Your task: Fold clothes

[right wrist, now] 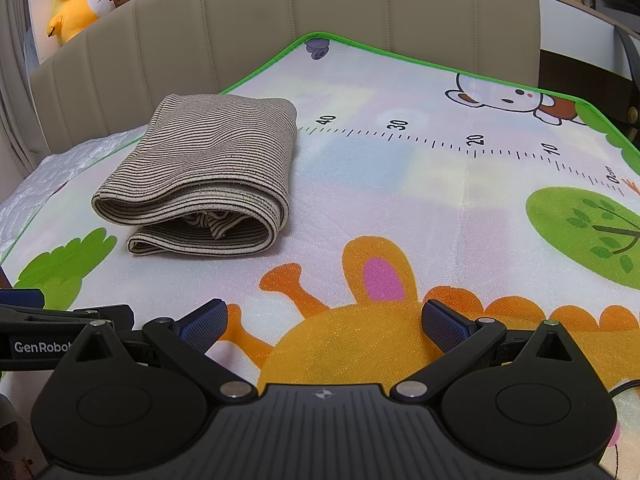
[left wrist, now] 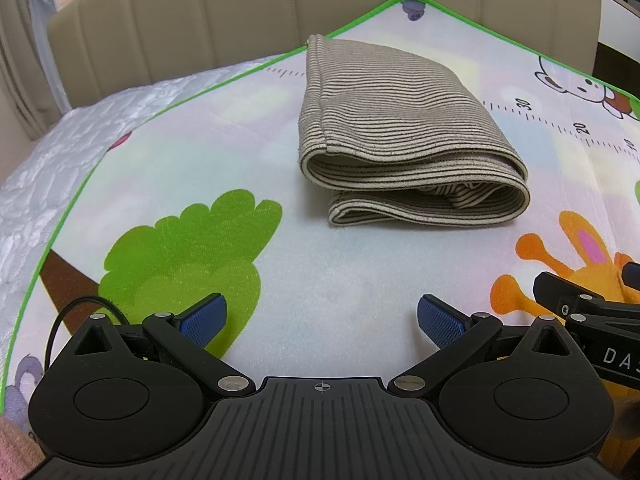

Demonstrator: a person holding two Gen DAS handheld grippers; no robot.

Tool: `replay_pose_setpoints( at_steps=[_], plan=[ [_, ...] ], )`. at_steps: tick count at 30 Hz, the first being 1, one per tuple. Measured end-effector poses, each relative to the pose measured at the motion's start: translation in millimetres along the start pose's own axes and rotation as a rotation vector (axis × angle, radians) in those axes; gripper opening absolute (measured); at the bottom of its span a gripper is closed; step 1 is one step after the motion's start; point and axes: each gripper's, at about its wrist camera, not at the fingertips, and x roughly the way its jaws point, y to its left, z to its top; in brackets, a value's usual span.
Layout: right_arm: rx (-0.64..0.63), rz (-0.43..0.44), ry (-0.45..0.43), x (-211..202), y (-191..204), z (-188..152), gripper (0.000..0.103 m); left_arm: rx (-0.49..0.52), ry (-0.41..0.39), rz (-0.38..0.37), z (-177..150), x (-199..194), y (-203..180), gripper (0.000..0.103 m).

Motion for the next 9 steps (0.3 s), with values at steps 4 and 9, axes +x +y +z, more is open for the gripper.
replay_pose_setpoints(
  at_steps=[4,9],
  plan=[
    [0.002,0.001,-0.002,-0.4,-0.9,0.5,0.103,0.000,-0.005,0.000,-0.3,-0.8,-0.1,0.103],
    [-0.031,0.033,0.008,-6.2,4.8,3.3,0.103,-0.027,-0.043,-0.022,4.9,-9.2,7.0,0.103]
  ],
)
